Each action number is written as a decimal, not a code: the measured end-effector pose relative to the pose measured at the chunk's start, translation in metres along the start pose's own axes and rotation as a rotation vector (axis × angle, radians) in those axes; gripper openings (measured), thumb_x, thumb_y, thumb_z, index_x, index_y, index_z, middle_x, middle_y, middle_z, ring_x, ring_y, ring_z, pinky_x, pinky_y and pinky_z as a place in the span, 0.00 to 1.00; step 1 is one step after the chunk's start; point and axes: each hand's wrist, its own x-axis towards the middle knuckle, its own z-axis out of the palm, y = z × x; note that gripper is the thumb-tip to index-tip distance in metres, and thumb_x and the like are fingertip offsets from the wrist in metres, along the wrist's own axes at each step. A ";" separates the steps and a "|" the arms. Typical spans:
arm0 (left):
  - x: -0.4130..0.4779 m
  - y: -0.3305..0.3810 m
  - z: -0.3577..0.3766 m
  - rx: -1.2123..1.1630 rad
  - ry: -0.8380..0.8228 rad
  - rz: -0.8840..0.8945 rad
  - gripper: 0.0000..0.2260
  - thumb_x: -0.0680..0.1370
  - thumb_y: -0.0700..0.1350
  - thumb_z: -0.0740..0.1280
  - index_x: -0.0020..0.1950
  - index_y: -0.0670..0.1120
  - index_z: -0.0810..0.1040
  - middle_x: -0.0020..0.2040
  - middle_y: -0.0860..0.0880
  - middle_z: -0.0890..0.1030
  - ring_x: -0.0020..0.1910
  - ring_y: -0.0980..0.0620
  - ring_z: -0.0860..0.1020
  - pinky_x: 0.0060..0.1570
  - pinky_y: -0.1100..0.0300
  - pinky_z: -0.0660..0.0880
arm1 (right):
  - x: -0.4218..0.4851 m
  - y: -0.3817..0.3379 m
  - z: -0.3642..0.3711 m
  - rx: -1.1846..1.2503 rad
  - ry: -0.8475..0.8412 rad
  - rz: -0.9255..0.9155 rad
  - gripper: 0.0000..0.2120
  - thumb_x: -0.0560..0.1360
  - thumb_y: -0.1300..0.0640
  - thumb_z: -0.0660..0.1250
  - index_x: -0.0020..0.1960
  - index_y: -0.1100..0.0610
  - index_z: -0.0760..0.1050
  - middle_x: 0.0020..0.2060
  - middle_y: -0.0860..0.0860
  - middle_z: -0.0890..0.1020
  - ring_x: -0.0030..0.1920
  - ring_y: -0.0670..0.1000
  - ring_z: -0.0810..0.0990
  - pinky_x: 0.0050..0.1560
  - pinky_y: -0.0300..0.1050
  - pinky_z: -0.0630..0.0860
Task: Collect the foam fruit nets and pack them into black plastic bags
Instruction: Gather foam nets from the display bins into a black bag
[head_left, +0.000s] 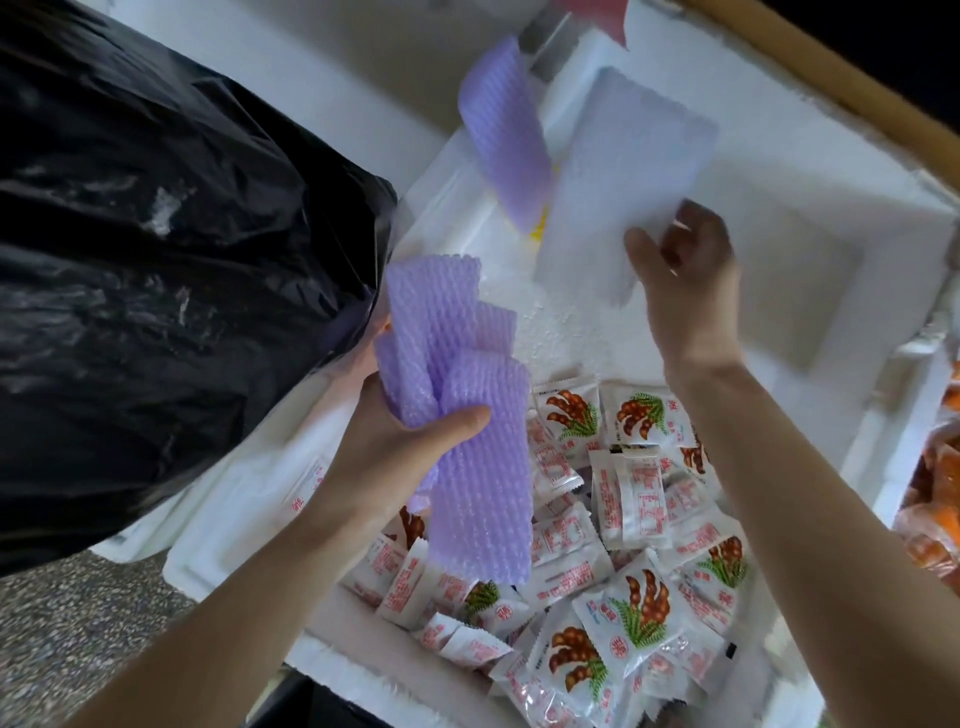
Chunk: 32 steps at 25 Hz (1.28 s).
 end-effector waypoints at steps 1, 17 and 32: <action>0.000 -0.001 0.000 0.003 0.009 0.000 0.12 0.70 0.38 0.74 0.45 0.52 0.75 0.35 0.58 0.81 0.34 0.62 0.79 0.26 0.67 0.72 | 0.011 -0.004 0.013 -0.025 -0.055 -0.028 0.14 0.75 0.63 0.67 0.59 0.60 0.71 0.45 0.49 0.78 0.36 0.36 0.75 0.40 0.30 0.71; 0.003 0.006 0.006 -0.030 0.000 0.020 0.10 0.72 0.33 0.70 0.48 0.45 0.75 0.33 0.53 0.78 0.25 0.62 0.75 0.23 0.71 0.69 | 0.068 0.022 0.034 -0.481 -0.039 0.136 0.19 0.73 0.42 0.67 0.51 0.58 0.74 0.49 0.57 0.78 0.52 0.55 0.76 0.49 0.42 0.70; 0.003 0.000 0.005 0.059 0.056 0.009 0.15 0.71 0.36 0.72 0.55 0.43 0.74 0.39 0.49 0.78 0.28 0.61 0.76 0.22 0.70 0.68 | -0.035 -0.001 -0.008 -0.580 -0.155 0.004 0.22 0.70 0.50 0.72 0.52 0.57 0.62 0.47 0.54 0.73 0.45 0.56 0.73 0.41 0.44 0.66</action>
